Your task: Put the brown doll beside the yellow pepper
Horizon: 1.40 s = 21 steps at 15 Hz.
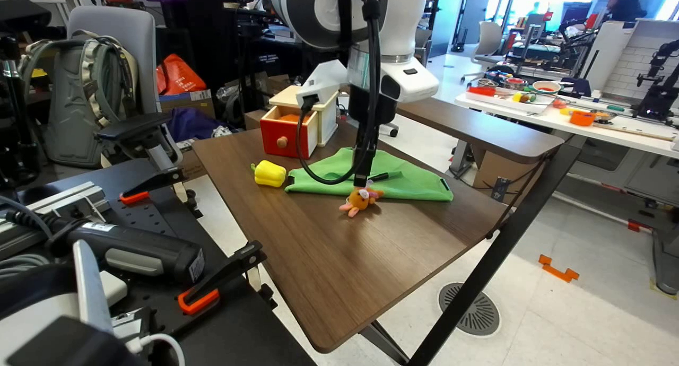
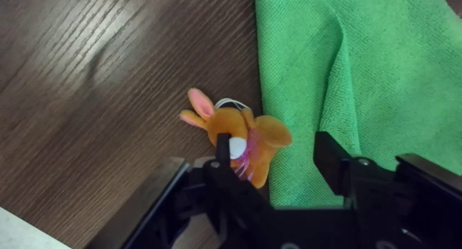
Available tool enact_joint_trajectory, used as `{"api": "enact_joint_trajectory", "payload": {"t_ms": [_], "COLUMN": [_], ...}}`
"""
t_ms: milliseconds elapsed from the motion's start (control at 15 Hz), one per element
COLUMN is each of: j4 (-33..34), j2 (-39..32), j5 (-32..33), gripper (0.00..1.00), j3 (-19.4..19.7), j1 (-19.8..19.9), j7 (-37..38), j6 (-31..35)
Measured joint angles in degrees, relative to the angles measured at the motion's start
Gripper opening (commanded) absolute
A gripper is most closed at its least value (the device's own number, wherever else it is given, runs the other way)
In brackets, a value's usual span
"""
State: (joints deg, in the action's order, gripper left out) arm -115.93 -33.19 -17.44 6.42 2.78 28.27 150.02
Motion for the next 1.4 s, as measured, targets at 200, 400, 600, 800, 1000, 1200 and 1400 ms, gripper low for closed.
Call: {"api": "enact_joint_trajectory", "payload": {"t_ms": [200,400,600,800,1000,1200,1400], "j4": [-0.52,-0.54,-0.45,0.22,1.84,3.79,5.60], "j2": [0.20,0.19,0.12,-0.40,-1.57,-3.07,-4.53], "j5": [-0.05,-0.05,-0.05,0.01,0.03,0.11,0.20], "gripper": [1.00,1.00,0.74,0.50,0.27,0.05,0.00], "j3": [0.00,0.00,0.03,0.17,0.70,1.27,1.74], "j1": [0.06,0.09,0.09,0.06,0.04,0.04,0.01], "j7": [-0.09,-0.09,-0.03,0.22,1.16,2.03,2.89], "j6": [0.00,-0.05,-0.36,-1.23,-3.35,-5.01,-6.17]}}
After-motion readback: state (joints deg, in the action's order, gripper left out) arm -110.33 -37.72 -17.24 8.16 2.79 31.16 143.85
